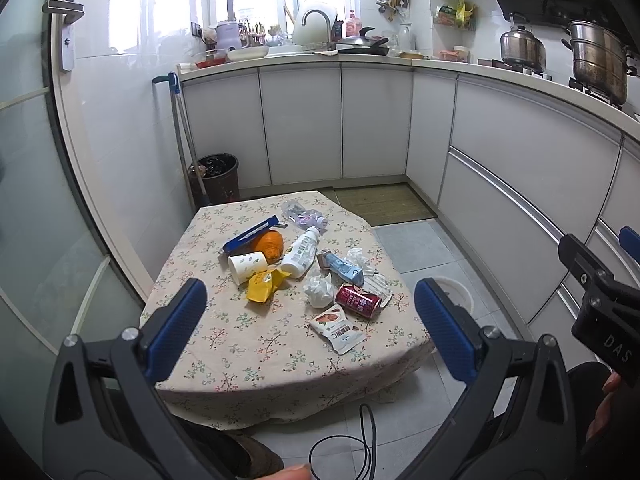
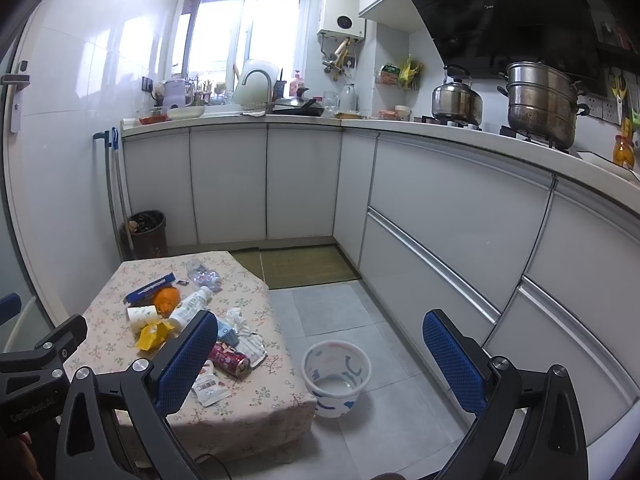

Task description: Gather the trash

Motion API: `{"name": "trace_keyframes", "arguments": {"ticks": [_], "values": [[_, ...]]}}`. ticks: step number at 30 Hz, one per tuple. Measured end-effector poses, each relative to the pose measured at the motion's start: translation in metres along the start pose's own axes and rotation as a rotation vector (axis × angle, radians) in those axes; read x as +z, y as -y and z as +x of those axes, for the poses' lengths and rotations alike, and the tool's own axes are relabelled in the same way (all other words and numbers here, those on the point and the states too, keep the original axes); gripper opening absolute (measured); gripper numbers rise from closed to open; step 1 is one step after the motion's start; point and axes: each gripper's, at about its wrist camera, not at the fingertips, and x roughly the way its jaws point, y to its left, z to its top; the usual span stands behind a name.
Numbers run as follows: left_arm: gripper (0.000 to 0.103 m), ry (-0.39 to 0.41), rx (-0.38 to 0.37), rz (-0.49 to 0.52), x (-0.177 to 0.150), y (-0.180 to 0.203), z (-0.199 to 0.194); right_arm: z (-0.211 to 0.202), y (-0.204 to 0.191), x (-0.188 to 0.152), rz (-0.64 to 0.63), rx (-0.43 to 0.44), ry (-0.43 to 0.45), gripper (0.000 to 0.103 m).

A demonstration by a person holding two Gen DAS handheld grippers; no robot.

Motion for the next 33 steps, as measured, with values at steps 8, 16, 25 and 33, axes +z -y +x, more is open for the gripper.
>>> {"name": "trace_keyframes", "arguments": {"ticks": [8, 16, 25, 33], "values": [[0.103, 0.0, 0.002, -0.008, -0.0007, -0.0008, 0.0014, 0.0038, -0.0031, 0.0021, -0.007, 0.007, 0.001, 0.103], [0.103, -0.001, 0.01, -0.014, 0.0007, -0.0005, 0.0039, 0.0081, -0.0057, 0.0019, -0.015, 0.015, -0.005, 0.103], [0.103, 0.011, 0.008, -0.021, 0.0017, -0.0033, 0.0044, 0.0062, -0.0059, 0.0057, -0.026, 0.024, 0.011, 0.103], [0.103, 0.013, 0.005, -0.024, 0.0033, -0.0042, 0.0046, 0.0061, -0.0066, 0.0065, -0.028, 0.025, 0.01, 0.103]]}}
